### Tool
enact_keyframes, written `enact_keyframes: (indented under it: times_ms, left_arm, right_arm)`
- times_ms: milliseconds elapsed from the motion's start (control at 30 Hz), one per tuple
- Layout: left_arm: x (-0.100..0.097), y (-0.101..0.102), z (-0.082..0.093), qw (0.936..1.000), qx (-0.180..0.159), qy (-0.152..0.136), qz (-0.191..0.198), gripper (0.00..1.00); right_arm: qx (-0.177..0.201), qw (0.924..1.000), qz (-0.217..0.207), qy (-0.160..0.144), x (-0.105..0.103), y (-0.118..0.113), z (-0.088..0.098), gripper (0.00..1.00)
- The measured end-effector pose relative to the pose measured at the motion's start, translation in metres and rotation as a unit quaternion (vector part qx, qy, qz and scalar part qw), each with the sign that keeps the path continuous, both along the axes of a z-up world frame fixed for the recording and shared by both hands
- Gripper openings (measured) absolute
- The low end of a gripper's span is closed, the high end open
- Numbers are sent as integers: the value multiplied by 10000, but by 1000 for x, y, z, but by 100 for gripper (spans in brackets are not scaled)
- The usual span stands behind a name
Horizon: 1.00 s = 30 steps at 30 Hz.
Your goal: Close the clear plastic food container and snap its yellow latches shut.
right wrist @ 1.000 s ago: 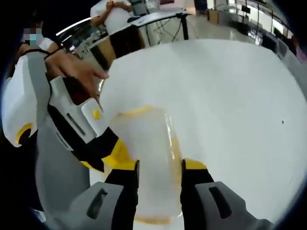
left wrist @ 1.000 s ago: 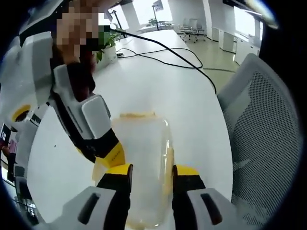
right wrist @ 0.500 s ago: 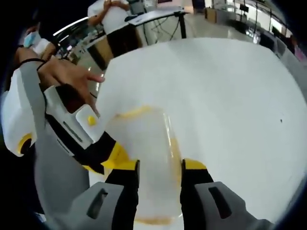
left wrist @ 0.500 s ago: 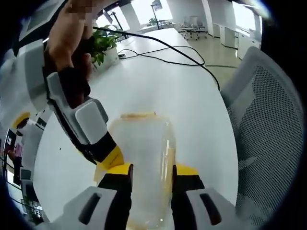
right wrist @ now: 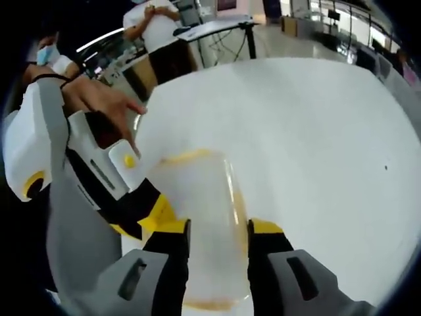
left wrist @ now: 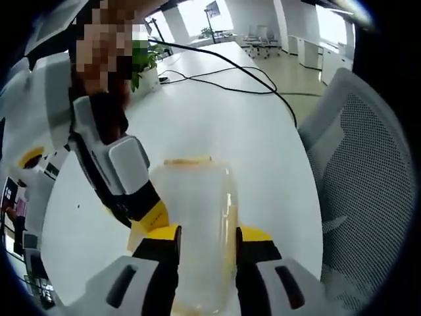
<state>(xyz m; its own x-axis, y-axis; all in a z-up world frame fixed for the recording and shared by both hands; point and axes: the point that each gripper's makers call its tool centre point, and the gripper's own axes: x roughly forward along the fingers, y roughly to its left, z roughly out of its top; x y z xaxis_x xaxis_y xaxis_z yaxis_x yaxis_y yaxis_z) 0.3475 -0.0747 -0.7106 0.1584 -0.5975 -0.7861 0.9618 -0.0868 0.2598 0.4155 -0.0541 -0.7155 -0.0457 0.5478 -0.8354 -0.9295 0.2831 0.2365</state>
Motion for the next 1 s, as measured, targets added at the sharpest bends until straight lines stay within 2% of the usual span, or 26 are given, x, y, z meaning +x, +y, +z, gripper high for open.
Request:
enact_keyframes:
  times_ms: [200, 367, 533, 633, 800, 1000]
  left_arm:
    - [-1, 0, 1, 9999, 26, 147, 53, 27]
    - [-1, 4, 2, 9991, 54, 313, 279, 27]
    - [2, 13, 7, 9974, -14, 412, 586, 31]
    - [6, 16, 16, 9950, -202, 508, 832, 32]
    - [15, 24, 23, 9920, -307, 534, 1106, 32]
    - [26, 37, 30, 9849, -480, 615, 1548, 33]
  right_arm:
    - [41, 10000, -2, -62, -1, 0, 1, 32]
    - [81, 9999, -78, -126, -4, -3, 2, 35]
    - [212, 9988, -392, -225, -1, -10, 10, 38]
    - [223, 9984, -416, -310, -5, -13, 13, 38]
    - [283, 9968, -607, -441, -5, -18, 19, 39]
    - [333, 9954, -724, -538, -13, -24, 23, 40]
